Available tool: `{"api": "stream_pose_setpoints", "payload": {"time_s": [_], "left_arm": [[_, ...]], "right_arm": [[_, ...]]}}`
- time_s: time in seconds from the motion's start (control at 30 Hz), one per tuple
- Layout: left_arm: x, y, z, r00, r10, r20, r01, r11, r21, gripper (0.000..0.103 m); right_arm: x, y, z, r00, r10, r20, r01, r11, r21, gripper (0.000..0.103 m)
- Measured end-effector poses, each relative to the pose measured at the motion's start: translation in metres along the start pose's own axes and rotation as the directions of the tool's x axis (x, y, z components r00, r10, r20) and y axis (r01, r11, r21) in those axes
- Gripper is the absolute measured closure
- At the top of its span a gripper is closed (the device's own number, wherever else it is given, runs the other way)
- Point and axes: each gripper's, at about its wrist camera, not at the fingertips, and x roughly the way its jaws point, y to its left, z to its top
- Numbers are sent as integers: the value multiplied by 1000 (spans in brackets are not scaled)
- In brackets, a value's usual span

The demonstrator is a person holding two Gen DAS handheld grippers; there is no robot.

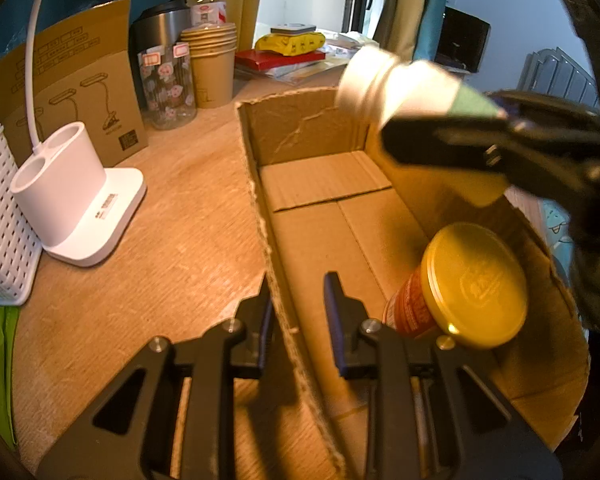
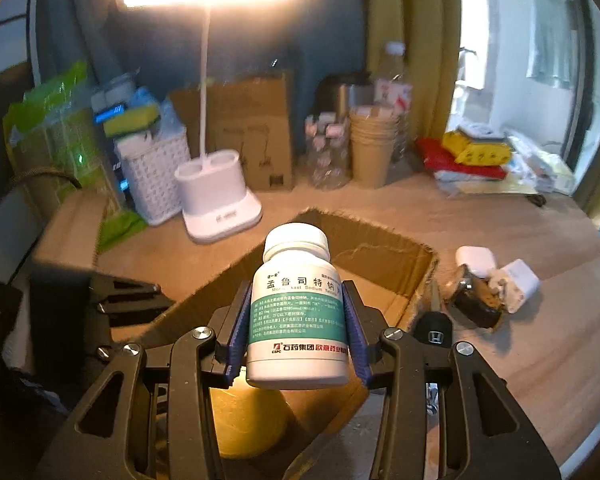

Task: Organize rigid objects
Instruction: 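Carry the pill bottle into the box and open the right gripper, then move the right gripper back toward the black flashlight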

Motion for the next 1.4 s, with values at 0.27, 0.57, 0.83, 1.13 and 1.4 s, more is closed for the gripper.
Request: {"api": "stream_pose_setpoints", "payload": {"time_s": [0.27, 0.57, 0.83, 1.13, 1.4], "left_arm": [[0, 0, 0, 1000, 0, 0, 0, 1000, 0, 78], [0, 0, 0, 1000, -2, -1, 2, 1000, -2, 78], [0, -1, 0, 1000, -1, -1, 1, 1000, -2, 78], [0, -1, 0, 1000, -2, -1, 2, 1000, -2, 78], [0, -1, 0, 1000, -2, -1, 2, 1000, -2, 78]], "right_arm": [[30, 11, 4, 994, 15, -112, -29, 992, -125, 58], [44, 15, -3, 987, 17, -157, -36, 992, -120, 55], [32, 9, -3, 993, 24, -112, -32, 997, -73, 44], [5, 10, -9, 996, -82, -30, 81, 995, -53, 44], [-19, 6, -17, 985, -169, 26, 169, 986, -5, 44]]}}
